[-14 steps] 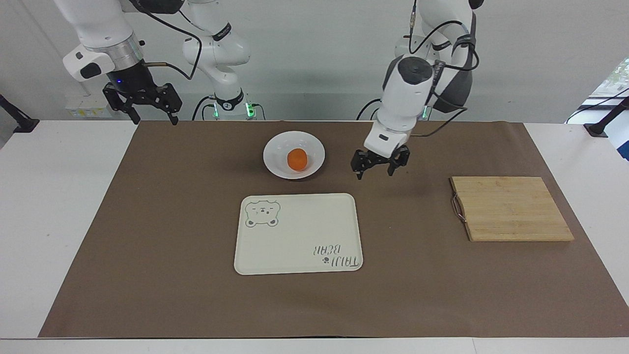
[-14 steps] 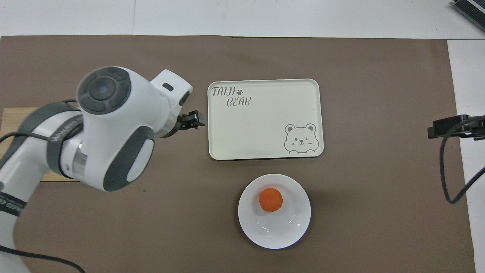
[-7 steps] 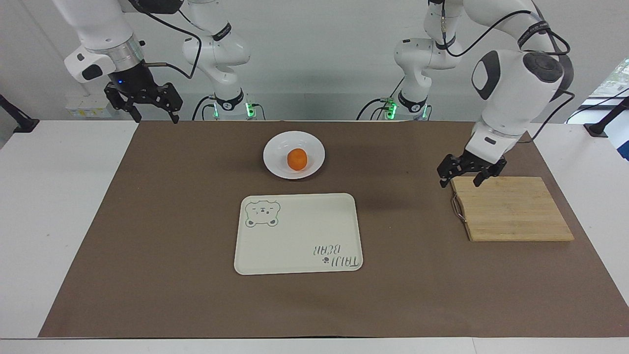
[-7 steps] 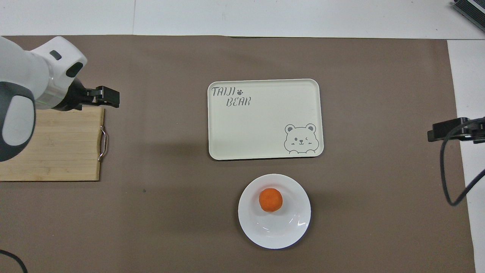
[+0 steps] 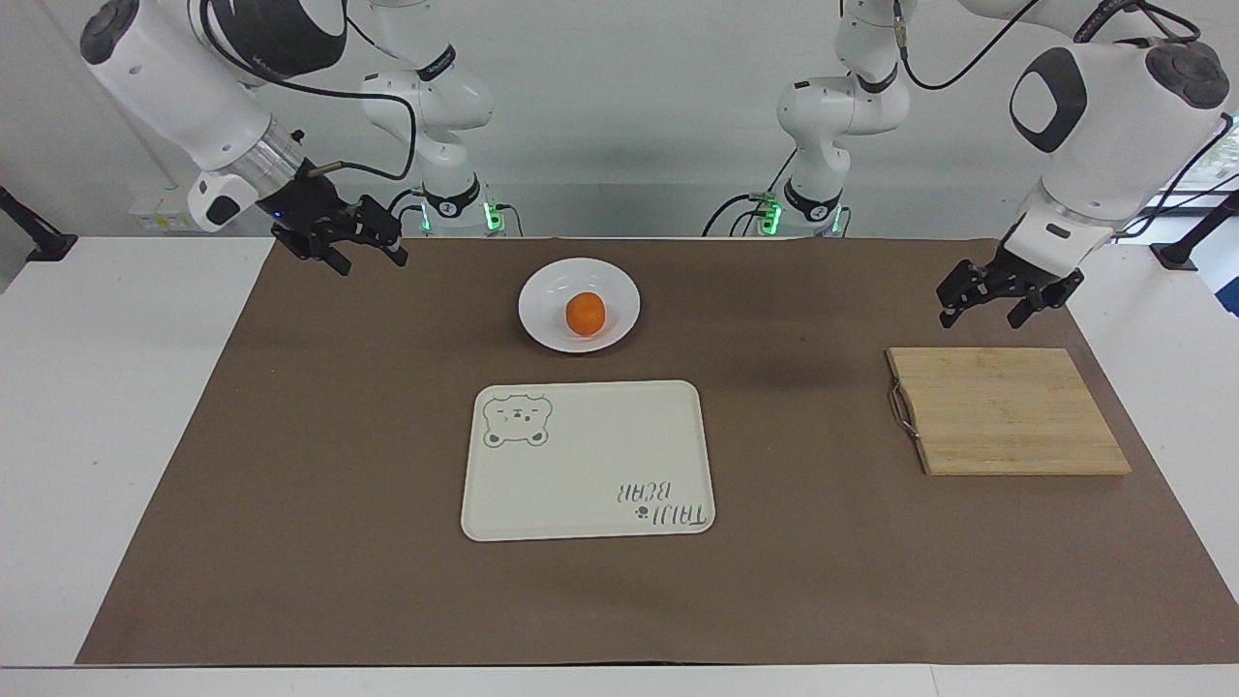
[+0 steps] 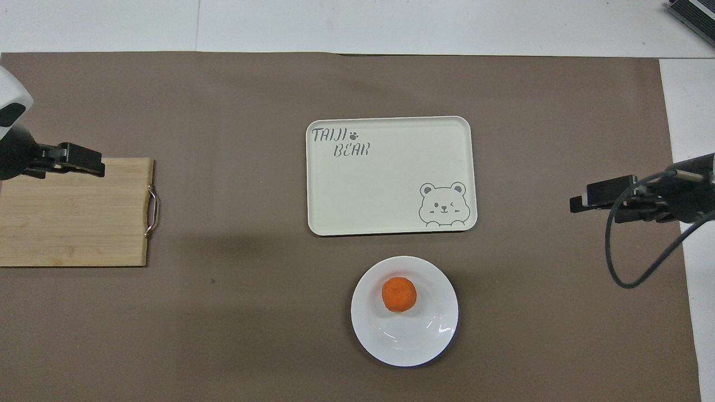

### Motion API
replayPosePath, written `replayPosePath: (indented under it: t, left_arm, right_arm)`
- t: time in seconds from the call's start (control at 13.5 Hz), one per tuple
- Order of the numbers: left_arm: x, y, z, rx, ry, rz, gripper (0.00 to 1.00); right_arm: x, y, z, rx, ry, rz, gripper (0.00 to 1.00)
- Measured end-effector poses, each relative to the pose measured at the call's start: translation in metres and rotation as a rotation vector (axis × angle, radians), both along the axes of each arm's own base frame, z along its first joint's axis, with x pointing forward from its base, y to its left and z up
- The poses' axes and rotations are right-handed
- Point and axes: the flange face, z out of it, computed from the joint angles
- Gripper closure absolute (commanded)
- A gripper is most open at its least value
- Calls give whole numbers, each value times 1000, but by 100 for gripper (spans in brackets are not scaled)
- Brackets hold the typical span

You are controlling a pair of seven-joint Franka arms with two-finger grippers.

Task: Place orange and plate with both arms
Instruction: 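Reach the right gripper to the plate rim and grip it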

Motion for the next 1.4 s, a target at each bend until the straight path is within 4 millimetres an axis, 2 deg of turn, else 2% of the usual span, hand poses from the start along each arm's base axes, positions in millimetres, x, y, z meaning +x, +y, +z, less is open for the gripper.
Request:
replayPosePath:
  t: [0.22,0.37,0.44,0.66,0.81,1.18,1.4]
  left_arm:
    - [-23,-16,26,7,8,16,0]
    - [-27,-21,28,8,25,9,0]
    - [-29,-20,29,10,42,9,0]
    - [-30,-20,41,10,61,8,0]
    - [-28,-21,41,10,58,6,0]
    - [-27,-13,40,9,61,22,0]
    - [-27,-12,40,9,61,24,0]
  right_arm:
    - [-9,10,-74,126,5,78,0]
    - [-22,14,-121,197,7,89,0]
    - [-28,19,-138,223,7,84,0]
    - [-50,47,-180,332,-5,67,0]
    - [-69,58,-211,380,-12,74,0]
    - [-109,58,-268,489,-35,74,0]
    - [-124,60,-287,518,-3,42,0]
